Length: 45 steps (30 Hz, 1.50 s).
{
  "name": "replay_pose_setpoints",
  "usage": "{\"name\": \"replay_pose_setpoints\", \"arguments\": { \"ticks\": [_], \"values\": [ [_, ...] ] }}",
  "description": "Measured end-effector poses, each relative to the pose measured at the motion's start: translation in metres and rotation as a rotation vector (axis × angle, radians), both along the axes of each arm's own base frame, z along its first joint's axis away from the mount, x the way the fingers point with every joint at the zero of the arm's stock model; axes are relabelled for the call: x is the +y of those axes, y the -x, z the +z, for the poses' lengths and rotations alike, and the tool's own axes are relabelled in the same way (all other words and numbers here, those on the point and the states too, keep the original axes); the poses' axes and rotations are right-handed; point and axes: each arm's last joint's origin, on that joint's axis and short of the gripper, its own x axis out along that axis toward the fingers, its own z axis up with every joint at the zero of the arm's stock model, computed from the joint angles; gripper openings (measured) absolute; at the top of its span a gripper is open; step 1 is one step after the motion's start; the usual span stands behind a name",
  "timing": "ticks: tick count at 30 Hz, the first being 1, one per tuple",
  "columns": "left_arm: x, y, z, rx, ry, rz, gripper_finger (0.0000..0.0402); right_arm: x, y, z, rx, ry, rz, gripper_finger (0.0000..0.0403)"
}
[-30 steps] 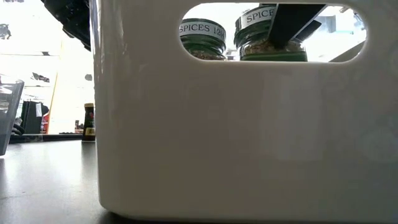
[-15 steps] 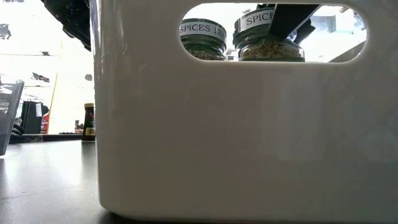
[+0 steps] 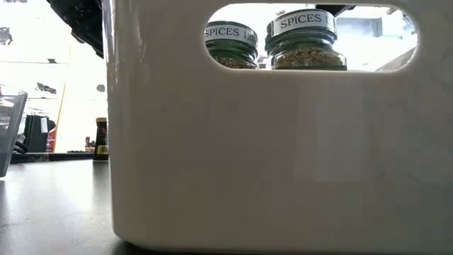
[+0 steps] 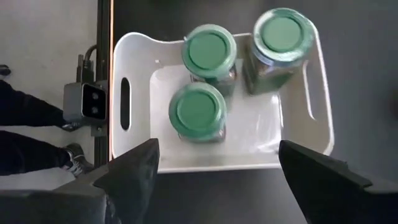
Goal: Sort spices by type
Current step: Put the bottom right red seasoning can into the transparent bin
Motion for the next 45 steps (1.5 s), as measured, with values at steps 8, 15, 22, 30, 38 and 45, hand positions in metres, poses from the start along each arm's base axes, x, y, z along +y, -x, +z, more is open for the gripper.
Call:
{"name": "replay_pose_setpoints", "arguments": {
  "ticks": [8,15,22,30,38,45],
  "values": [
    [0.000,0.000,0.000,0.000,0.000,0.000,0.0285,-0.006,0.011,0.011,0.015,0.009,0.001,0.0358],
    [0.000,0.000,0.000,0.000,0.000,0.000,0.0285,-0.018,0.005,0.009,0.038,0.016,-0.046,0.0358],
    [0.000,0.000,0.000,0.000,0.000,0.000,0.0285,-0.031,-0.001,0.009,0.046,0.011,-0.100,0.0358],
    [0.000,0.000,0.000,0.000,0.000,0.000,0.0285,-0.036,-0.011,0.012,-0.012,-0.069,-0.188,0.0358],
    [0.000,0.000,0.000,0.000,0.000,0.000,0.0285,-0.054,-0.022,0.014,-0.059,-0.037,-0.217,0.0358],
    [0.000,0.000,0.000,0.000,0.000,0.000,0.0285,-0.109,-0.039,0.015,-0.114,0.089,-0.431,0.0358]
  ]
}}
